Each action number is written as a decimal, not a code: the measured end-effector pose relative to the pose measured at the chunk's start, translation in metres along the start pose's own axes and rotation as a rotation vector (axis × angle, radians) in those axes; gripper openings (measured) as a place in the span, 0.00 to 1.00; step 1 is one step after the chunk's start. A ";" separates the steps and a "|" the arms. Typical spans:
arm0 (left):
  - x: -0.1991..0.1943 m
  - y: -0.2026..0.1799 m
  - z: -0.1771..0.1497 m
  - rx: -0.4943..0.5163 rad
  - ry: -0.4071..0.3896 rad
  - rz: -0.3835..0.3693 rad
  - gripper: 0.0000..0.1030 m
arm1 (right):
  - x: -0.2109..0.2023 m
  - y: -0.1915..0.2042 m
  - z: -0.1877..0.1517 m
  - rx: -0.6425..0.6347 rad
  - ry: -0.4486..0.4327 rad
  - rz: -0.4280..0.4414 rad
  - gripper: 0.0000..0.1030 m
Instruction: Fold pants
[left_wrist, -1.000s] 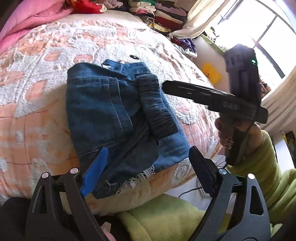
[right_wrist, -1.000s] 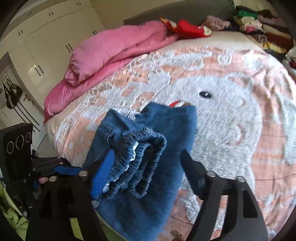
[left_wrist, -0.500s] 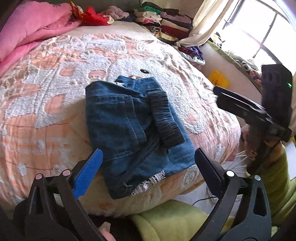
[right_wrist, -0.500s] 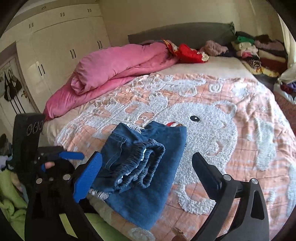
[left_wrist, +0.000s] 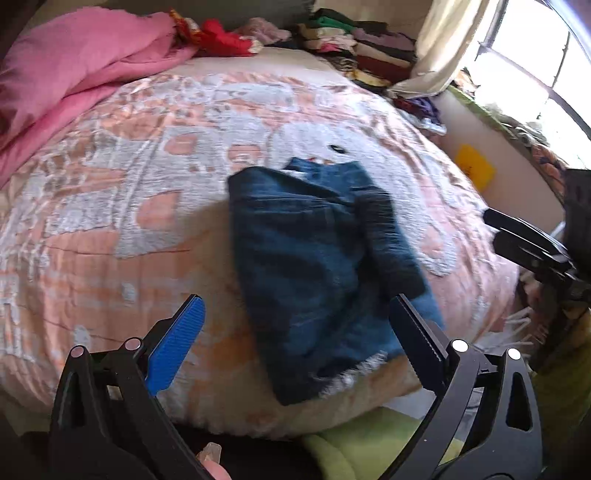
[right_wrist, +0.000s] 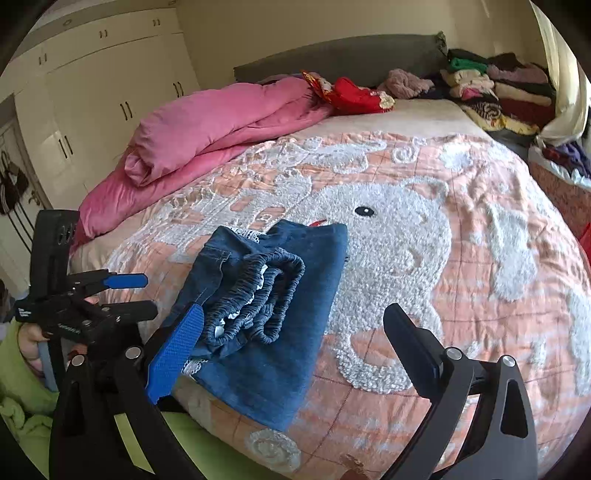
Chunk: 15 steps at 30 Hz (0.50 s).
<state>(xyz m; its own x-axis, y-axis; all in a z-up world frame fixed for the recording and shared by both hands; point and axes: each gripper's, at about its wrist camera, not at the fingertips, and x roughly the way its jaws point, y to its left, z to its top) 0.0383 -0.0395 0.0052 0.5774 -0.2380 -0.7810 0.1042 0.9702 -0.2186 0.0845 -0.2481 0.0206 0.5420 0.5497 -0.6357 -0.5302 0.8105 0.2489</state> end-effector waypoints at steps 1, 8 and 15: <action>0.005 0.006 0.002 -0.013 0.009 0.019 0.91 | 0.004 0.000 0.000 0.012 0.008 0.005 0.95; 0.041 0.027 0.010 -0.081 0.060 0.021 0.90 | 0.060 -0.006 0.008 0.074 0.100 -0.009 0.95; 0.074 0.027 0.015 -0.095 0.088 -0.007 0.90 | 0.113 -0.027 -0.005 0.162 0.222 0.082 0.94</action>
<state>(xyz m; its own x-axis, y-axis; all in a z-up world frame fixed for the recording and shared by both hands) 0.0964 -0.0301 -0.0497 0.5029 -0.2514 -0.8270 0.0284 0.9611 -0.2748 0.1567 -0.2088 -0.0620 0.3362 0.5716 -0.7485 -0.4453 0.7968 0.4085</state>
